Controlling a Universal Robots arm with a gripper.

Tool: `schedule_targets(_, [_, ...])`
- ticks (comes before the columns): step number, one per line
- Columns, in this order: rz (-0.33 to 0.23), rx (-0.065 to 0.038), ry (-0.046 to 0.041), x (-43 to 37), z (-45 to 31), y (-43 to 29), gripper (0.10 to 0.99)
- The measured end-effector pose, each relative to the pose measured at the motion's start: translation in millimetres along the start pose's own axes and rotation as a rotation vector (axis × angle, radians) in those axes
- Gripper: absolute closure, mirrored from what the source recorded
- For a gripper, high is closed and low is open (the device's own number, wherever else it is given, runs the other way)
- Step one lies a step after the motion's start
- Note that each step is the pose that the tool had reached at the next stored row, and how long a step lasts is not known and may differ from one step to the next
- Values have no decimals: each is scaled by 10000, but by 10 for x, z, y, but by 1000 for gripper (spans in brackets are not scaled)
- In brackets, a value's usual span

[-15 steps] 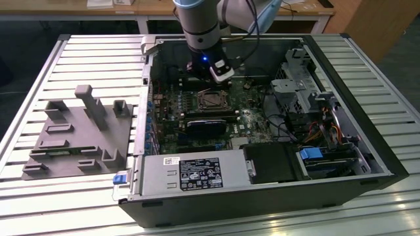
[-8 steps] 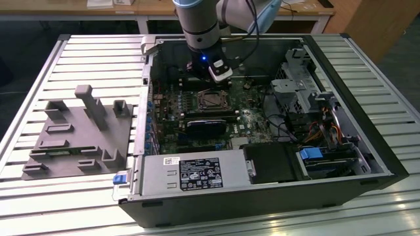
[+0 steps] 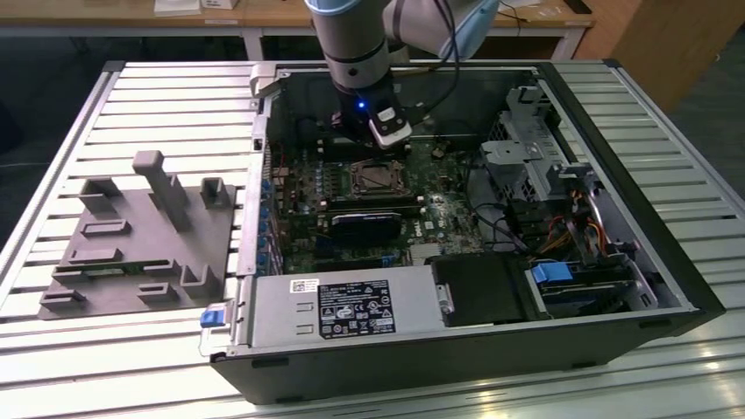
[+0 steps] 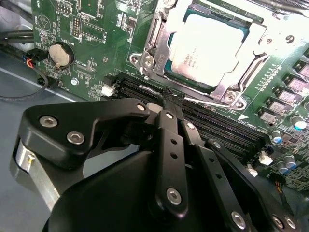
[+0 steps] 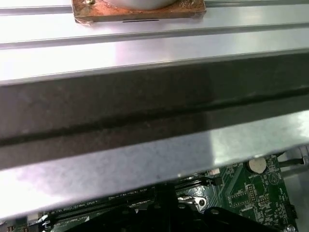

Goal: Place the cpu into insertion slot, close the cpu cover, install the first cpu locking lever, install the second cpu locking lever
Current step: 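Install the first cpu locking lever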

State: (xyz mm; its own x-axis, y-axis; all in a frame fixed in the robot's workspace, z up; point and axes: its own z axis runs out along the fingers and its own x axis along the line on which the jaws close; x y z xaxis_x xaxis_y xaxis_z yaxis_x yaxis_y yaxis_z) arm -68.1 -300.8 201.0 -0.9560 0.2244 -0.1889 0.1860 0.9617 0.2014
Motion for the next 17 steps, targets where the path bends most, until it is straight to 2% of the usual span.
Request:
schedule_targets(13, [207,178,-76,12,81,-11,984])
schedule_targets(17, [253,204,-88,16,98,-10,984])
